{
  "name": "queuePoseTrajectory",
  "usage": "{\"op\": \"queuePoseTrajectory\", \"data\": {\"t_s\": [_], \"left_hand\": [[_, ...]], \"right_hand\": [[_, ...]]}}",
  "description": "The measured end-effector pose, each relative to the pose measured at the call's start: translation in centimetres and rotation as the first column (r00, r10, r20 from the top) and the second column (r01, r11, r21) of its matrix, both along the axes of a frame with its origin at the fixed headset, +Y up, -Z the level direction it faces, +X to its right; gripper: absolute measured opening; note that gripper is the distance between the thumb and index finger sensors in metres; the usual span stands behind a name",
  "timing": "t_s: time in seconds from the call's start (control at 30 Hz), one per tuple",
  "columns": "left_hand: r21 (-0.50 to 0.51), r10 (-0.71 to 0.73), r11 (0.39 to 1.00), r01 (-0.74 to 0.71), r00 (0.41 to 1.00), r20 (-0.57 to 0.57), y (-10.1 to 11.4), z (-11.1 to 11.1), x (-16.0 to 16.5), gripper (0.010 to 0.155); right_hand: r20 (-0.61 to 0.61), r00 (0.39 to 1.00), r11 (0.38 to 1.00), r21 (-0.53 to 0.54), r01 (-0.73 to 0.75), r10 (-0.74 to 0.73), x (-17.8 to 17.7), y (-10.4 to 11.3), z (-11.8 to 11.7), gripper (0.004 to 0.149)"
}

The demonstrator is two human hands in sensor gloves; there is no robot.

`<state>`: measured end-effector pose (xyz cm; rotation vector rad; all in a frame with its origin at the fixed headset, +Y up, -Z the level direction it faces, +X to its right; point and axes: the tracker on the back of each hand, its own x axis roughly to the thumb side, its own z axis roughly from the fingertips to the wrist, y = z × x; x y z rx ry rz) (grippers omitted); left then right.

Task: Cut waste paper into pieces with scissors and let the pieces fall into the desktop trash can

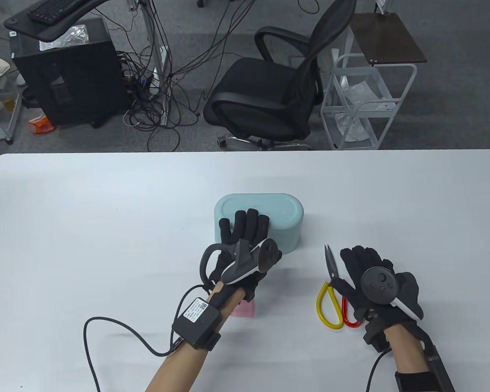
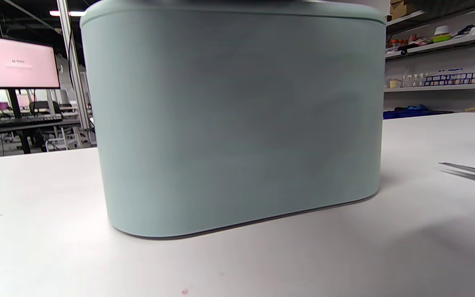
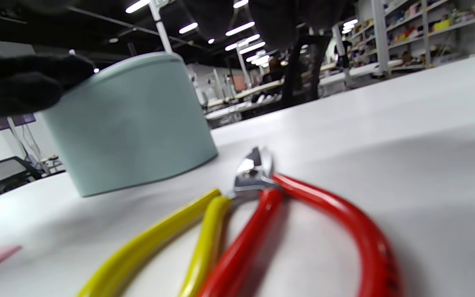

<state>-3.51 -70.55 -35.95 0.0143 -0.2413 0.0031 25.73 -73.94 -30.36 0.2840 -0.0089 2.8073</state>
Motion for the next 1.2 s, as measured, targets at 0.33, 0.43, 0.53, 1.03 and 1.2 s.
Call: {"op": "queuePoseTrajectory", "data": {"t_s": [0.33, 0.43, 0.53, 1.03, 1.2], "left_hand": [[-0.019, 0.024, 1.000, -0.025, 0.999, -0.030, 1.6, -0.2, -0.1, 0.089], [0.014, 0.031, 0.999, -0.031, 0.999, -0.030, 2.5, -0.4, -0.1, 0.089], [0.035, 0.068, 0.997, -0.066, 0.997, -0.048, 3.8, -0.8, -0.1, 0.089], [0.093, 0.228, 0.972, -0.218, 0.966, -0.121, 5.8, -3.0, -0.2, 0.087], [0.060, 0.228, 0.973, -0.221, 0.963, -0.142, 5.8, -3.8, -0.5, 0.088]], "right_hand": [[0.004, 1.000, 1.000, -0.011, 0.005, -0.005, 0.1, 0.1, 0.0, 0.084], [0.002, 1.000, 1.000, -0.012, 0.005, -0.005, 0.1, 0.0, 0.0, 0.084], [0.000, 1.000, 1.000, -0.019, 0.007, -0.007, 0.2, 0.1, 0.0, 0.084], [-0.006, 1.000, 0.999, -0.039, 0.000, 0.000, 0.1, 0.1, -0.1, 0.083], [-0.006, 1.000, 0.999, -0.040, 0.002, -0.002, 0.2, 0.1, -0.1, 0.083]]}}
